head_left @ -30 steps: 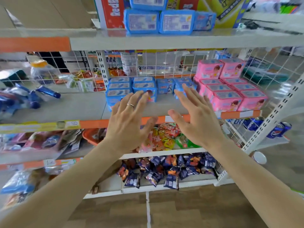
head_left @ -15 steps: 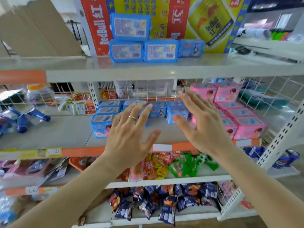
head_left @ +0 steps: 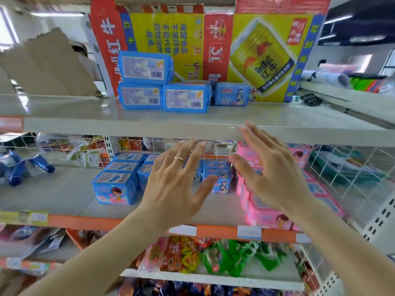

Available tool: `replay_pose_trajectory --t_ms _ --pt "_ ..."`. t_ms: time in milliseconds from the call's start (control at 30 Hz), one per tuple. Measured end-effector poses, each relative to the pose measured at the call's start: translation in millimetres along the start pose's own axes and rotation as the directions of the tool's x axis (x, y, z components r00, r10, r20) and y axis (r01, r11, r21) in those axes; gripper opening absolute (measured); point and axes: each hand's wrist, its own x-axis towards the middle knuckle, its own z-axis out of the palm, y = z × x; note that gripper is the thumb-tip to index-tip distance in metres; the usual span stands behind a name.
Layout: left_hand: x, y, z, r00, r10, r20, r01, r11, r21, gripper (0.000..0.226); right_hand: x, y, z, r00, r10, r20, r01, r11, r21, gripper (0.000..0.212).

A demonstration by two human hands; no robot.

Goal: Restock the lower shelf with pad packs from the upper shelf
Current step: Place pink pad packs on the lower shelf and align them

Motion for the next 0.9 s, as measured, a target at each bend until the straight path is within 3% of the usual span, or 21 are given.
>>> replay_pose_trajectory --t_ms 267,500,667,900 --pt "79 19 8 0.999 0.050 0.017 -0.051 0.998 0.041 0.072 61 42 -21 0.998 0.025 -0.060 -0.022 0.999 0.046 0.071" --pt "166 16 36 0.992 0.120 0.032 -0.119 0.992 -0.047 0.073 121 89 -15 0.995 0.073 -0.067 -0.079 0.993 -0.085 0.066" --pt "234 12 59 0.986 -0.041 0.163 0.089 0.949 -0.303 0.067 169 109 -7 0.991 0.130 -0.029 -0.133 0.985 -0.112 0.060" --pt "295 -3 91 0.883 -0.210 0.420 0.317 0.926 -0.204 0.077 229 143 14 0.924 0.303 0.235 -0.237 0.933 -0.273 0.071"
